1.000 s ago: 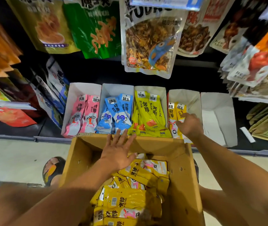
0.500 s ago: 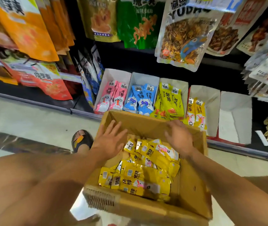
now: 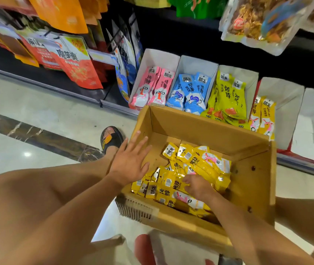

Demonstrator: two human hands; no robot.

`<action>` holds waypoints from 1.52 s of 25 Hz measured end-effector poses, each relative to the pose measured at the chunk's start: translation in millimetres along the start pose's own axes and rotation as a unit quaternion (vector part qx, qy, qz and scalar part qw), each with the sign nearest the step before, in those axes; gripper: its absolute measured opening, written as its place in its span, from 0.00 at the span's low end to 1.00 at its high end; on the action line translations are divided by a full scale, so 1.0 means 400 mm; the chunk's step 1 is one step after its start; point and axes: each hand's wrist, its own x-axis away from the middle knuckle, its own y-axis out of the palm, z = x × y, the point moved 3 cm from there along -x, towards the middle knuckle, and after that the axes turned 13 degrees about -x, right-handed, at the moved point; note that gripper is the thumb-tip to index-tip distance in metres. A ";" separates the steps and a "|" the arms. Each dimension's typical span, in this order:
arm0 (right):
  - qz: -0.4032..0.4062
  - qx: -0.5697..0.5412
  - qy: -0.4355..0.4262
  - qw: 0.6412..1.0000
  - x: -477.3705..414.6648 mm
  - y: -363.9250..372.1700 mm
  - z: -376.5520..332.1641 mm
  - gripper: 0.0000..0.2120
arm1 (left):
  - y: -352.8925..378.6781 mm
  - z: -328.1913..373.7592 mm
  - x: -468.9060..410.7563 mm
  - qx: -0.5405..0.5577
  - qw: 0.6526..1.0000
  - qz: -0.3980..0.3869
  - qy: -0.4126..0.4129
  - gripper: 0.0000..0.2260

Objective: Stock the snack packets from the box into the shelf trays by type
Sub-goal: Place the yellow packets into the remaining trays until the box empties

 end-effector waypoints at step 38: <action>0.104 -0.567 -0.076 0.813 0.140 -0.256 -0.351 0.07 | -0.149 0.052 -0.089 0.745 0.636 -0.076 -0.186 0.22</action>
